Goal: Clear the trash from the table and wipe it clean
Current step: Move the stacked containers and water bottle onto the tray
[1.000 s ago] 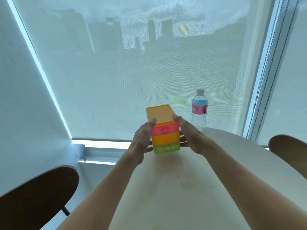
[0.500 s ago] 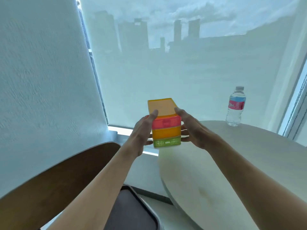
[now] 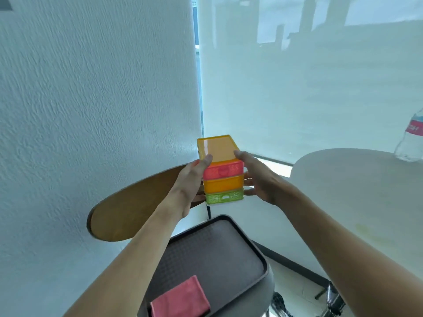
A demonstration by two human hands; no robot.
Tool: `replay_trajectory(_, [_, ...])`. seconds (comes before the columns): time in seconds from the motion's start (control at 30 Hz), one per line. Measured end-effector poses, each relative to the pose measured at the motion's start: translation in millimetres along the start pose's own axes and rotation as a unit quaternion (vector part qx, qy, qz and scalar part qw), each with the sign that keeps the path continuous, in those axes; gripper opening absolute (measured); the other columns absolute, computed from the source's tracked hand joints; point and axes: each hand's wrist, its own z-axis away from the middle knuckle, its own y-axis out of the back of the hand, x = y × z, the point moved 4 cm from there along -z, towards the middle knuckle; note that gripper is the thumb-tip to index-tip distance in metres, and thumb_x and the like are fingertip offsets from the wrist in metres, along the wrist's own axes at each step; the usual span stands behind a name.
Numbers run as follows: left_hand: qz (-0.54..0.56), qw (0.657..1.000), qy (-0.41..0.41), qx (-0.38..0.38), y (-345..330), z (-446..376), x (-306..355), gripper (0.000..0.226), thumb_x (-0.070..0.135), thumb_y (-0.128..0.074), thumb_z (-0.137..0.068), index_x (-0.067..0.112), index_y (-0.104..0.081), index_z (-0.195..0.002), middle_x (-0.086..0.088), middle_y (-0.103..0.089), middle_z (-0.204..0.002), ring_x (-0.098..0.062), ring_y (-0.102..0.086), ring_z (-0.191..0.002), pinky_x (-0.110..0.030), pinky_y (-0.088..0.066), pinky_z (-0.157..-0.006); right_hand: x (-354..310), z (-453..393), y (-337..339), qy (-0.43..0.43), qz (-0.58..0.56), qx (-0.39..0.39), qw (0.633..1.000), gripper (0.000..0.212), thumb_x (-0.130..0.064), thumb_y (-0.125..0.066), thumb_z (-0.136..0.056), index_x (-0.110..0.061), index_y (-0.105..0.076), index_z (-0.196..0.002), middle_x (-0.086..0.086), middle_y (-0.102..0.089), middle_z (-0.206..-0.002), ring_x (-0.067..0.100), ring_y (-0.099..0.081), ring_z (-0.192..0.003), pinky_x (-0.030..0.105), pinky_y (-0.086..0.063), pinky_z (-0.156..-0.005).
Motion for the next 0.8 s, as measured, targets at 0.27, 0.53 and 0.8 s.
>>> replay_trajectory(0.27, [0.001,0.998,0.055,0.044,68.2,33.3,-63.9,0.078,0.076,-0.057,-0.068,0.028,-0.056,-0.130,-0.002,-0.070,-0.118,-0.027,-0.063,-0.113,-0.055,-0.045,-0.101,46.5,-1.3,-84.2,-0.039,-0.017,-0.057,0.997,0.039,-0.046,-0.035,-0.102,-0.021,-0.063,-0.093,-0.002,-0.071,-0.075,0.019,-0.064,-0.089,0.042,-0.047,-0.093])
replay_trajectory(0.53, [0.029,0.990,0.104,0.090,111.8,51.5,-144.7,0.057,0.057,-0.060,-0.085,0.027,-0.053,-0.133,-0.001,-0.068,-0.118,-0.022,-0.066,-0.108,-0.046,-0.054,-0.092,110.3,-13.9,-144.3,-0.097,-0.012,-0.116,0.988,0.032,-0.041,-0.030,-0.105,-0.024,-0.056,-0.097,0.000,-0.068,-0.093,0.015,-0.063,-0.092,0.032,-0.046,-0.075])
replay_trajectory(0.8, [0.046,0.974,0.165,0.145,139.0,58.0,-225.9,0.047,0.038,-0.065,-0.087,0.024,-0.053,-0.130,-0.005,-0.067,-0.119,-0.021,-0.068,-0.102,-0.040,-0.058,-0.084,191.9,-41.9,-190.6,-0.154,-0.022,-0.150,0.976,0.030,-0.035,-0.035,-0.104,-0.020,-0.060,-0.097,0.005,-0.069,-0.096,0.018,-0.063,-0.093,0.032,-0.047,-0.082])
